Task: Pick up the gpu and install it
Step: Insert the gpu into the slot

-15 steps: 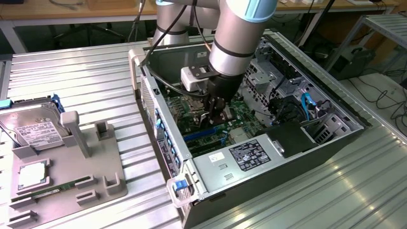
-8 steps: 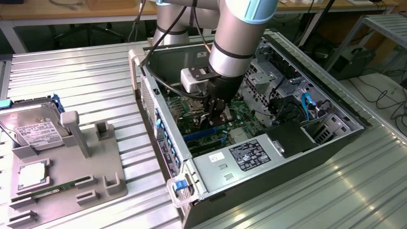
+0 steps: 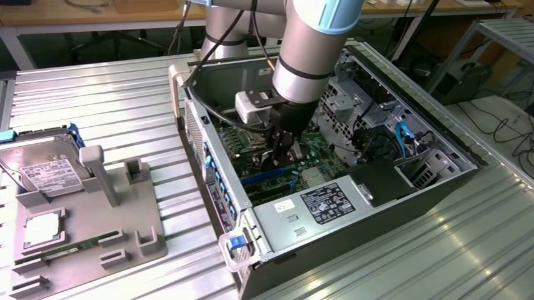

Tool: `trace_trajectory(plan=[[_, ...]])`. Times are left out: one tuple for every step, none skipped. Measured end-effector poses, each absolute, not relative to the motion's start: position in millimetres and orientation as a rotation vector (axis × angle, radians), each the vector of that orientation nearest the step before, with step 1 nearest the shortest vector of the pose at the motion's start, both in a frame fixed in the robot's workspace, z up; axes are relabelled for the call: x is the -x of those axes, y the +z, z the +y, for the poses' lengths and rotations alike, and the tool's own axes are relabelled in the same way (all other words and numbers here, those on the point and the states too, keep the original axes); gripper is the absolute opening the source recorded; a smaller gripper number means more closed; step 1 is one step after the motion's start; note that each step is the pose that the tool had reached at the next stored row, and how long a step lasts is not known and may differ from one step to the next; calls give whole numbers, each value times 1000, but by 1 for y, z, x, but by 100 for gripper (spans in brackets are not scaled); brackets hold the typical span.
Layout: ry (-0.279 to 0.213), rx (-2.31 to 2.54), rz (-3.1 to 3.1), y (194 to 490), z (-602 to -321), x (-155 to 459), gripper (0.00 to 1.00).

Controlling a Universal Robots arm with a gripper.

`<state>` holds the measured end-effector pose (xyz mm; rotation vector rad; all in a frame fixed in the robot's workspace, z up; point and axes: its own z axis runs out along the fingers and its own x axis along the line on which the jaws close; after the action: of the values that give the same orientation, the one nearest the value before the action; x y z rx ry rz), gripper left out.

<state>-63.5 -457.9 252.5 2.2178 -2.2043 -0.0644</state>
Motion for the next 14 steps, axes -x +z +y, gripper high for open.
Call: trace_trajectory(plan=[[-64, -2218, -2204, 252, -458, 64, 27], [-64, -2218, -2204, 252, -458, 65, 27], [-64, -2218, -2204, 251, -458, 65, 27], [-64, -2218, -2204, 251, -458, 66, 27], [-64, -2218, -2204, 250, -458, 66, 27], [-64, -2218, -2204, 250, -458, 67, 27], [-64, -2218, -2204, 249, -458, 67, 27], [-64, -2218, -2204, 249, -458, 68, 27], [-64, -2218, -2204, 249, -458, 68, 27], [-64, -2218, -2204, 248, -458, 69, 27], [-64, -2218, -2204, 248, -458, 69, 27], [-64, -2218, -2204, 248, -458, 69, 27], [-64, -2218, -2204, 247, -458, 70, 27], [-64, -2218, -2204, 247, -458, 70, 27]])
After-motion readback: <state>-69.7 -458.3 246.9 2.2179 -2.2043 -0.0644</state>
